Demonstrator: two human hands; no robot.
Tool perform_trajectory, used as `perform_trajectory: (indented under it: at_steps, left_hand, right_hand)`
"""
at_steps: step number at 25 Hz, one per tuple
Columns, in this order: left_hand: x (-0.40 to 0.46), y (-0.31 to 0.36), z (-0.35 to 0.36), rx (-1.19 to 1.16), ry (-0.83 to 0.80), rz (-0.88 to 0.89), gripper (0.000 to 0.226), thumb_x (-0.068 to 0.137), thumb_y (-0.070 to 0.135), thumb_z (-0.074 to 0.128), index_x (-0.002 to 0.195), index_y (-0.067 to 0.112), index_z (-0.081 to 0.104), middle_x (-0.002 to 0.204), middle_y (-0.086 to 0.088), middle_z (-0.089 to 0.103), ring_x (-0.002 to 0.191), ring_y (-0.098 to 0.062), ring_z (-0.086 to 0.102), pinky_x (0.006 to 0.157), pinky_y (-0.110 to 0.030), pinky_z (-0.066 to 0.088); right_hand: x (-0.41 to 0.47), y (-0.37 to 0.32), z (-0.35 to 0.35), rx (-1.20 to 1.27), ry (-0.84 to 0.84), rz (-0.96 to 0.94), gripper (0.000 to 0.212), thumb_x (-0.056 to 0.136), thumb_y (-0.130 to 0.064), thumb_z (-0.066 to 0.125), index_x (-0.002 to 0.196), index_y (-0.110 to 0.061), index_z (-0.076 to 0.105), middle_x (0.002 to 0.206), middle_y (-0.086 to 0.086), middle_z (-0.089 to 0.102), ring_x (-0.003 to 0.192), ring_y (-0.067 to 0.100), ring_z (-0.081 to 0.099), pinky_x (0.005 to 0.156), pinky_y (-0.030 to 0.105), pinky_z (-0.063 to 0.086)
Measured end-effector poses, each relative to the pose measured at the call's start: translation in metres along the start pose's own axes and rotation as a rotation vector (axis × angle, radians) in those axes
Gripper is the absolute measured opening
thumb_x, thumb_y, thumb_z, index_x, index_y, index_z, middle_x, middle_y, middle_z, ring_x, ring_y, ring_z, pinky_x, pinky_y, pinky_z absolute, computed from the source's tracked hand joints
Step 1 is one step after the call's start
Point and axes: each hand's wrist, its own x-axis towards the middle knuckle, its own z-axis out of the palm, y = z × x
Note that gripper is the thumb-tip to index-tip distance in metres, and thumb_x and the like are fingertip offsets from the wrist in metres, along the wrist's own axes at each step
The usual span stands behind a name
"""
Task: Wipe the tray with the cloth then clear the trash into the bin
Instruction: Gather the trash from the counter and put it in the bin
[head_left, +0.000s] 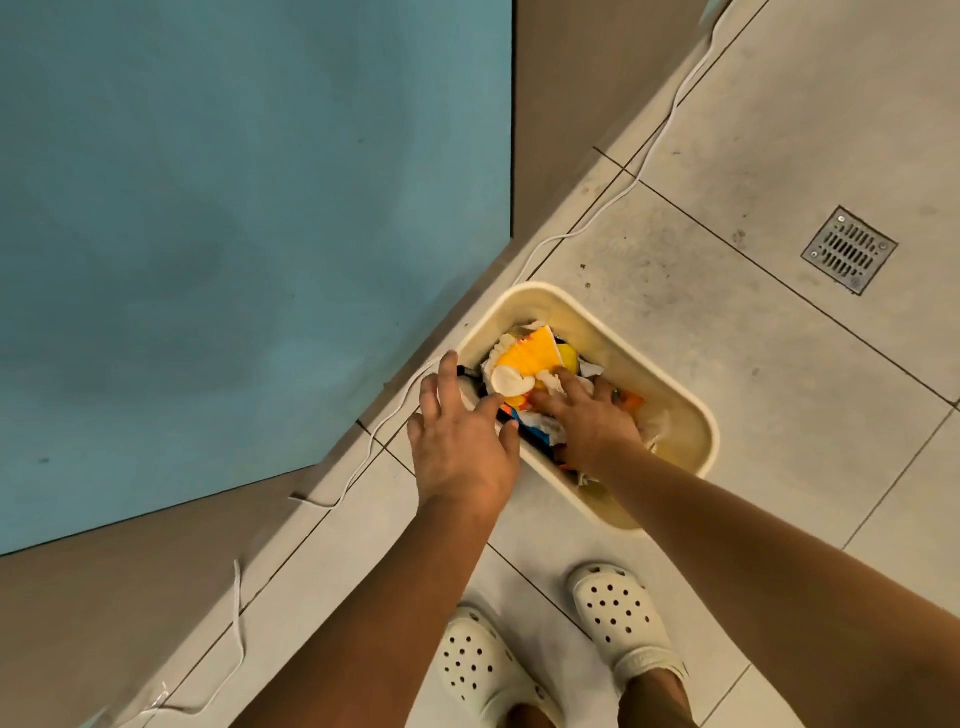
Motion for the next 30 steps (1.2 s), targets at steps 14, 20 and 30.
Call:
perform_trajectory:
  at_steps: [14, 20, 30]
  left_hand:
    - [-0.150, 0.002, -0.208, -0.328, -0.087, -0.039, 0.042, 0.091, 0.025, 0.053, 0.133, 0.031, 0.046, 0.143, 0.002, 0.028, 0.119, -0.020, 0.049, 0.094, -0.031, 0.043]
    - [-0.260, 0.011, -0.339, -0.633, 0.129, -0.070, 0.033, 0.089, 0.020, 0.056, 0.122, 0.026, 0.058, 0.130, -0.004, 0.049, 0.108, -0.023, 0.055, 0.099, -0.032, 0.042]
    - [-0.383, -0.014, -0.477, -0.878, 0.494, -0.100, 0.033, 0.090, 0.017, 0.057, 0.123, 0.018, 0.056, 0.109, 0.002, 0.055, 0.086, -0.011, 0.052, 0.073, -0.017, 0.042]
  right_hand:
    - [-0.240, -0.014, -0.135, 0.623, 0.075, 0.112, 0.037, 0.089, -0.020, 0.056, 0.126, -0.019, 0.054, 0.139, 0.004, 0.043, 0.114, 0.024, 0.052, 0.086, 0.023, 0.040]
    - [-0.379, -0.075, -0.256, 0.709, 0.121, -0.086, 0.031, 0.087, -0.016, 0.059, 0.118, -0.016, 0.061, 0.131, 0.006, 0.054, 0.112, 0.023, 0.055, 0.092, 0.024, 0.042]
    - [-0.503, -0.180, -0.434, 0.578, 0.329, -0.572, 0.030, 0.089, -0.012, 0.055, 0.119, -0.015, 0.058, 0.114, -0.003, 0.056, 0.089, 0.016, 0.055, 0.074, 0.022, 0.040]
